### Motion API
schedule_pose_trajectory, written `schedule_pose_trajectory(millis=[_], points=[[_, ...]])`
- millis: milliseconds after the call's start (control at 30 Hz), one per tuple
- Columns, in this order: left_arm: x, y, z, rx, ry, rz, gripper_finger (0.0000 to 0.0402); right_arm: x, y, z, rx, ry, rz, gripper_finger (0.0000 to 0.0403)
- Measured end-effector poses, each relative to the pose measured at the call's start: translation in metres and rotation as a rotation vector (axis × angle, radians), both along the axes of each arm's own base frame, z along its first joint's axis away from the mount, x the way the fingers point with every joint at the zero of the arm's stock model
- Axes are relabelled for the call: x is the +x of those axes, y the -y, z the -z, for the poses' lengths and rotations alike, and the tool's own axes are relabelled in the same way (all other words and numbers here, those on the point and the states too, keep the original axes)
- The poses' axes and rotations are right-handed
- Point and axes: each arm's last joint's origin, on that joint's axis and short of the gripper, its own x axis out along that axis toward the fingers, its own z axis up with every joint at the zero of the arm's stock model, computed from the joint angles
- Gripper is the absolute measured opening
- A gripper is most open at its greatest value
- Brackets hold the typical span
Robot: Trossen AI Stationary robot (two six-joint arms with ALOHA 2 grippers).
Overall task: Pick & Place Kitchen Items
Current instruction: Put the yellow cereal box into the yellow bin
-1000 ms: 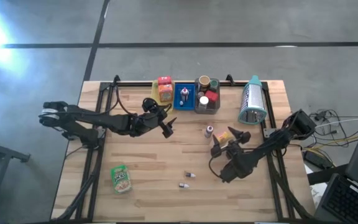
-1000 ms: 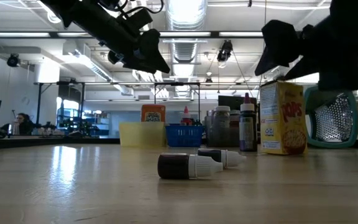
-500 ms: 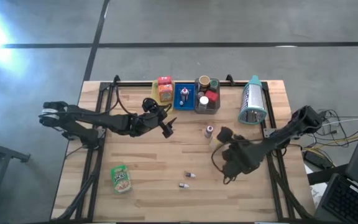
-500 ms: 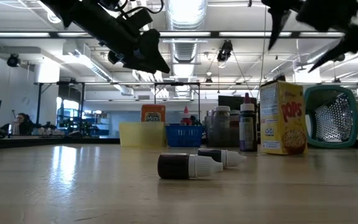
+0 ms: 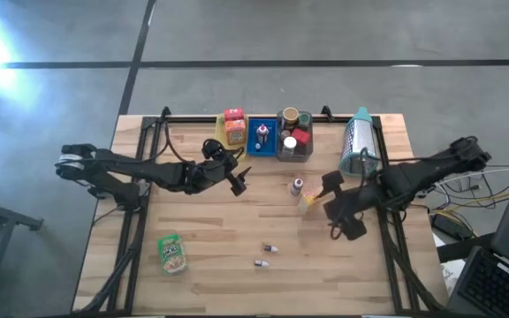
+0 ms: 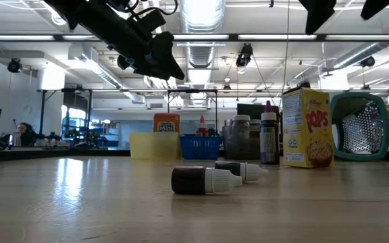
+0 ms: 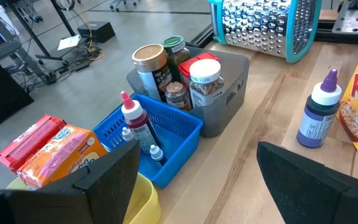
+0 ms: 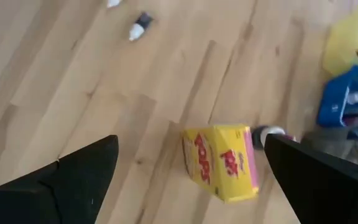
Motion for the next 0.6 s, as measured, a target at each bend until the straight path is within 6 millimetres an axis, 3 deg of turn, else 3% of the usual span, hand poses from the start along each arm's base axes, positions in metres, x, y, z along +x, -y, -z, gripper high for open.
schedule_pose_trajectory(millis=[167, 300, 467, 600], points=[[0.000, 0.000, 0.000, 0.000, 0.000, 0.000, 0.0328, -0.007, 0.023, 0.015, 0.116, -0.041, 0.242, 0.0400], [0.000, 0.000, 0.000, 0.000, 0.001, 0.000, 0.0328, -0.009, 0.037, 0.022, 0.216, -0.076, 0.308, 0.0400], [0.000, 0.000, 0.000, 0.000, 0.001, 0.000, 0.0328, -0.013, 0.043, 0.011, 0.317, -0.021, 0.345, 0.0400], [0.000, 0.000, 0.000, 0.000, 0.001, 0.000, 0.0328, -0.023, 0.045, 0.000, 0.271, 0.008, 0.280, 0.0400]])
